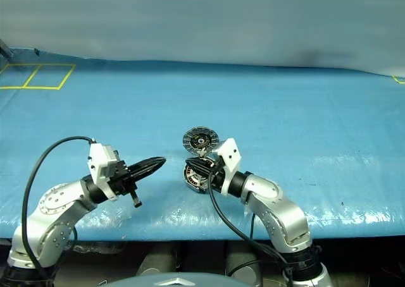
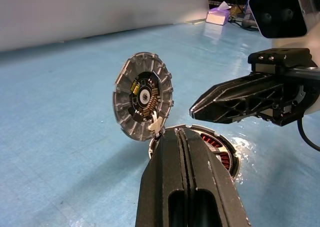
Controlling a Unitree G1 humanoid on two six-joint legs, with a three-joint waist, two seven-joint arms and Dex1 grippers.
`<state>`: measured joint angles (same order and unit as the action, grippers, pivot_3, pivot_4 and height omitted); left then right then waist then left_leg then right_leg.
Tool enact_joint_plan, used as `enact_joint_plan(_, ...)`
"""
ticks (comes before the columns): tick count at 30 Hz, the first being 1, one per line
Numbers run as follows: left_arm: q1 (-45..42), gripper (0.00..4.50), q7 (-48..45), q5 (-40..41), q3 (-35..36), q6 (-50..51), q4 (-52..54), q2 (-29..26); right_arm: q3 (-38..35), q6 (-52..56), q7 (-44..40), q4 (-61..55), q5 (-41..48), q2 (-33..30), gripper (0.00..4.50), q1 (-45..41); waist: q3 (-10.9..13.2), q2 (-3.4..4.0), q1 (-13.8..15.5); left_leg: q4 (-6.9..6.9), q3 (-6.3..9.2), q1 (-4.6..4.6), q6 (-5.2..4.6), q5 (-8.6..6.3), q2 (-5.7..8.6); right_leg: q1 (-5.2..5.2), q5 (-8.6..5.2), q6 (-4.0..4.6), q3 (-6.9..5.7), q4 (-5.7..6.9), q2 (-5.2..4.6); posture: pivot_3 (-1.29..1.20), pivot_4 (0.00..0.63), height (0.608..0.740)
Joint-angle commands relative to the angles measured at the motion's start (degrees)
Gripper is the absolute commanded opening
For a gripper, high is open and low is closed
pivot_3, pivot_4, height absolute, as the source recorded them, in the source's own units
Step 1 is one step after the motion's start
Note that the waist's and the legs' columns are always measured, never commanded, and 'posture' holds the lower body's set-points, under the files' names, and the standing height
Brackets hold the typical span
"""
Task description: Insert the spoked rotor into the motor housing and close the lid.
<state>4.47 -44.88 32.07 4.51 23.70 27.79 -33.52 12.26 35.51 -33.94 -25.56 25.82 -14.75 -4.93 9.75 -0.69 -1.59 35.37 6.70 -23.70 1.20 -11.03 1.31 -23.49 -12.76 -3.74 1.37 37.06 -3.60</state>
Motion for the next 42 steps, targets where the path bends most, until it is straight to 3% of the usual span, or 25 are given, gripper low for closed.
enact_joint_plan(1, -2.1, 0.02, -1.3, -0.2, 3.0, -1.8, -3.3, -1.4, -0.8, -2.0, -0.3, -2.6, 0.6, -0.7, 0.00, 1.3, 0.0, 0.00, 0.0, -0.01, 0.00, 0.00, 0.00, 0.00, 0.00, 0.00, 0.00, 0.00, 0.00, 0.00, 0.00, 0.00, 0.150, 0.740)
enact_joint_plan(4, -6.1, 0.02, -1.2, -2.9, 4.7, -4.6, -10.2, -2.3, -1.0, -5.6, -0.9, -3.0, -0.3, -1.7, 0.00, 3.7, 0.0, 0.00, 0.1, -0.02, 0.00, 0.00, 0.00, 0.00, 0.00, -0.01, 0.00, 0.00, -0.01, 0.00, 0.02, 0.00, 0.150, 0.740)
enact_joint_plan(9, -14.5, 0.02, -0.6, -5.2, 6.9, -13.5, -25.3, 1.4, -1.0, -14.4, 0.0, -2.7, -4.0, -2.0, 0.00, 9.7, 0.0, -0.01, 0.4, 0.01, 0.00, 0.02, 0.00, 0.01, 0.01, 0.06, 0.04, -0.05, -0.01, -0.03, 0.02, 0.00, 0.150, 0.740)
enact_joint_plan(21, -38.6, 0.02, -11.1, -10.4, -0.4, -15.8, -56.9, 6.5, -1.8, -33.7, 6.4, 2.7, -14.8, -0.3, 0.00, 25.5, 0.0, -0.13, 0.4, 0.15, 0.01, 0.03, 0.00, 0.01, 0.05, 0.20, 0.15, -0.22, 0.01, -0.08, 0.05, 0.00, 0.150, 0.740)
enact_joint_plan(33, -55.3, 0.02, -23.4, -18.1, -6.8, -22.0, -80.7, 13.2, 0.8, -38.6, 9.9, 4.6, -18.0, 2.3, 0.00, 30.3, 0.0, -0.17, -0.3, 0.26, -0.01, 0.00, -0.02, 0.01, 0.04, 0.20, 0.26, -0.35, 0.05, -0.05, 0.08, 0.00, 0.150, 0.740)
enact_joint_plan(42, -63.2, 0.02, -31.5, -20.9, -7.3, -23.6, -89.9, 17.8, 0.5, -40.5, 10.7, 6.1, -17.2, 3.1, 0.00, 31.8, 0.0, -0.20, -0.2, 0.28, 0.00, -0.04, -0.03, 0.01, 0.05, 0.19, 0.39, -0.58, 0.04, -0.05, 0.08, 0.00, 0.150, 0.740)
